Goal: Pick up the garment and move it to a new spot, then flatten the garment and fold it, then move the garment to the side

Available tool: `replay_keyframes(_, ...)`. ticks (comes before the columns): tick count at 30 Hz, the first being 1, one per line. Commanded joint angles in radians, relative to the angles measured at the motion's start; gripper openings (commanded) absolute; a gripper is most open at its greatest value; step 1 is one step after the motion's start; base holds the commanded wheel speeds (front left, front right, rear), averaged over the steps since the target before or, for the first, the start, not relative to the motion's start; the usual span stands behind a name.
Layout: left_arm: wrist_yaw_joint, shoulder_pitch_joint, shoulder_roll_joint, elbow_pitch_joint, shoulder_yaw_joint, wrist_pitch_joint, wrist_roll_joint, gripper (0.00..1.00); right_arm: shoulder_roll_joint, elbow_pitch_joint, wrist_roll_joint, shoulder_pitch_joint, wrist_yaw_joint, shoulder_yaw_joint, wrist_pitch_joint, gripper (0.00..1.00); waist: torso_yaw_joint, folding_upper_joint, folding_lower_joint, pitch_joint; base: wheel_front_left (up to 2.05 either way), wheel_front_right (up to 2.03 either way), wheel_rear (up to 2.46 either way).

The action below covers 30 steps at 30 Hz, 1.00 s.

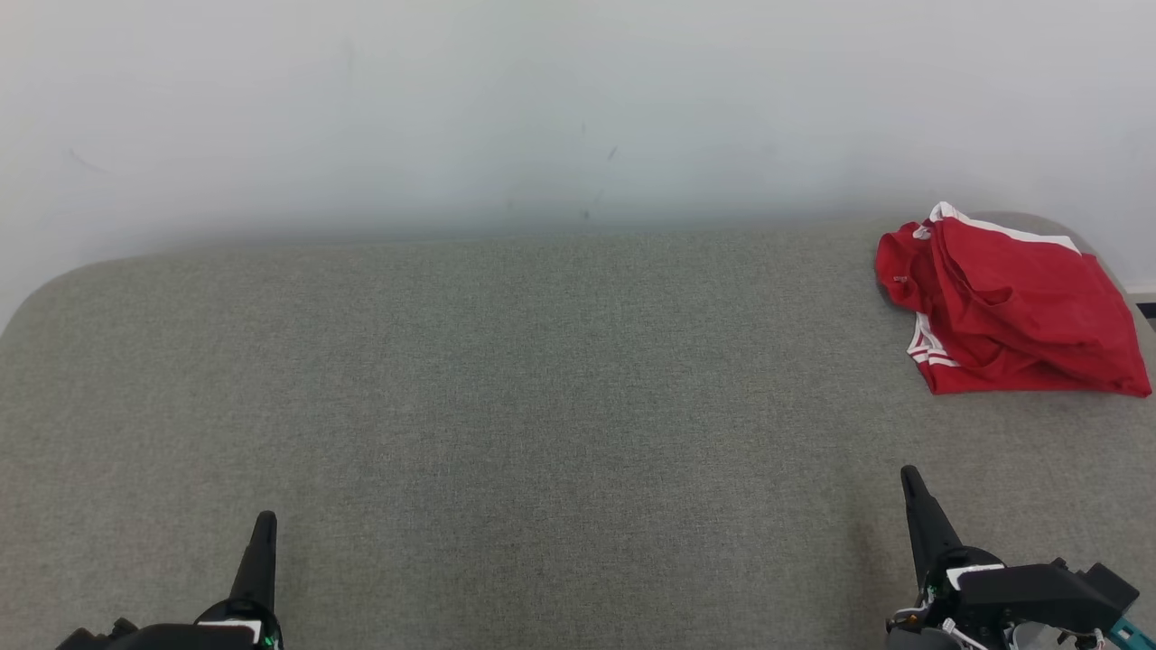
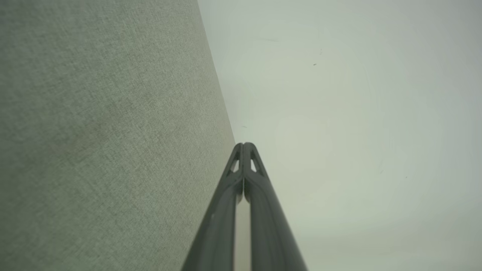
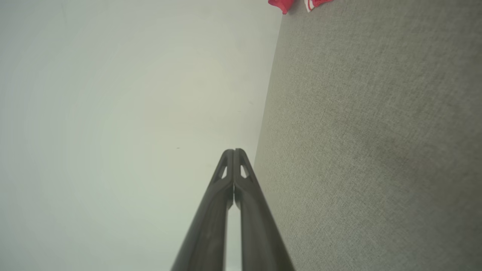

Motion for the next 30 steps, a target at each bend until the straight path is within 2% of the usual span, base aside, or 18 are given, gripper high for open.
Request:
replay_keyframes(1, -0.005, -0.017, 0.005, -0.005, 0.005, 0.007, -0.033, 0.00, -0.003, -0.005, 0.026, -0.015, -0.002, -0.004, 0.007, 0.00, 0.000, -0.0001, 0.0000, 0.000, 0.00, 0.00, 0.00)
replay_keyframes(21, -0.011, -0.035, 0.005, -0.005, 0.013, 0.044, -0.171, 0.00, 0.000, -0.006, 0.158, -0.028, -0.002, -0.020, 0.043, 0.00, -0.003, -0.0001, 0.0000, 0.002, 0.00, 0.00, 0.00)
replay_keyframes(30, -0.011, -0.034, 0.005, -0.005, 0.013, 0.042, -0.172, 0.00, 0.002, -0.005, 0.153, -0.028, -0.002, -0.023, 0.045, 0.00, -0.003, -0.0001, 0.0000, 0.002, 0.00, 0.00, 0.00)
